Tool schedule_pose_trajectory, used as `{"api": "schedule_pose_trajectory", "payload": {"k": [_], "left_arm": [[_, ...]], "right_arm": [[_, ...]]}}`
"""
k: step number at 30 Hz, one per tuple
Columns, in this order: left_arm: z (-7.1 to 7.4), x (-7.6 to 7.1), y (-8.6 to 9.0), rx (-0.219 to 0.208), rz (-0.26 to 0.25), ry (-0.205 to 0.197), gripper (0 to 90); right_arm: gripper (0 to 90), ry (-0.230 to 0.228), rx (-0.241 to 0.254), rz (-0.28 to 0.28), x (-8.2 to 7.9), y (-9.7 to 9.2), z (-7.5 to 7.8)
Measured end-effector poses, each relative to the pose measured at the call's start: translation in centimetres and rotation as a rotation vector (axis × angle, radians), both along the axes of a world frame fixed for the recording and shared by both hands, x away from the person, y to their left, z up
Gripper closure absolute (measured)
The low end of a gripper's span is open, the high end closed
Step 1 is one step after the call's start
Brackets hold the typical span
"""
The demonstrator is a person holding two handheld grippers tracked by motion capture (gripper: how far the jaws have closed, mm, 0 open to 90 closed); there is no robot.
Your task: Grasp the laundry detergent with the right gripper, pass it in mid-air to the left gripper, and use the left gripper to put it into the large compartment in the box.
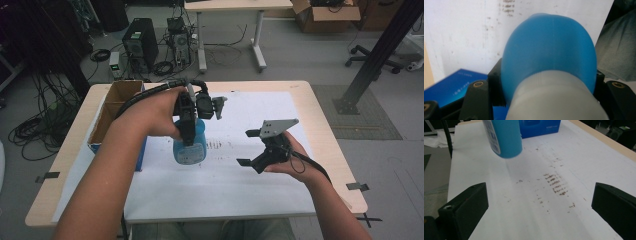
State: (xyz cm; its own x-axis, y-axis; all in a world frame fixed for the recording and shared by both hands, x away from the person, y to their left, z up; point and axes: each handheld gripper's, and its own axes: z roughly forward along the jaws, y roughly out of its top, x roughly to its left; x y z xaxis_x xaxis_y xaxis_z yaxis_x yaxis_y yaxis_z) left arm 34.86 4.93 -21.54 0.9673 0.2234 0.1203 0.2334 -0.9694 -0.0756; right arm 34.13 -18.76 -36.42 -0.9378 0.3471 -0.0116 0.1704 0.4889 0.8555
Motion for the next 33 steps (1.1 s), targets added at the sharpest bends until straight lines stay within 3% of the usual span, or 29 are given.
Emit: {"api": "schedule_pose_trajectory", "payload": {"k": [9,14,21,26,33], "left_arm": [[1.9,1.0,2.0,-0.018,0.211,-0.003,38.3],[3.5,1.7,3.1,-0.055,0.339,-0.006,38.3],[5.7,2.4,4.5,-0.072,0.475,-0.010,38.2],[7.1,3.1,6.0,-0.108,0.621,-0.018,38.3],[8.7,3.7,7.9,-0.153,0.738,-0.026,38.2]], "right_arm": [[0.8,0.014,-0.051,-0.056,0.3,-1.3,-0.7],[0.9,0.022,-0.062,-0.074,0.4,-1.9,-0.9],[0.8,0.031,-0.070,-0.097,0.6,-2.6,-1.0],[0.9,0.042,-0.070,-0.120,0.6,-2.8,-1.1],[0.9,0.054,-0.066,-0.121,0.7,-2.8,-1.6]]}}
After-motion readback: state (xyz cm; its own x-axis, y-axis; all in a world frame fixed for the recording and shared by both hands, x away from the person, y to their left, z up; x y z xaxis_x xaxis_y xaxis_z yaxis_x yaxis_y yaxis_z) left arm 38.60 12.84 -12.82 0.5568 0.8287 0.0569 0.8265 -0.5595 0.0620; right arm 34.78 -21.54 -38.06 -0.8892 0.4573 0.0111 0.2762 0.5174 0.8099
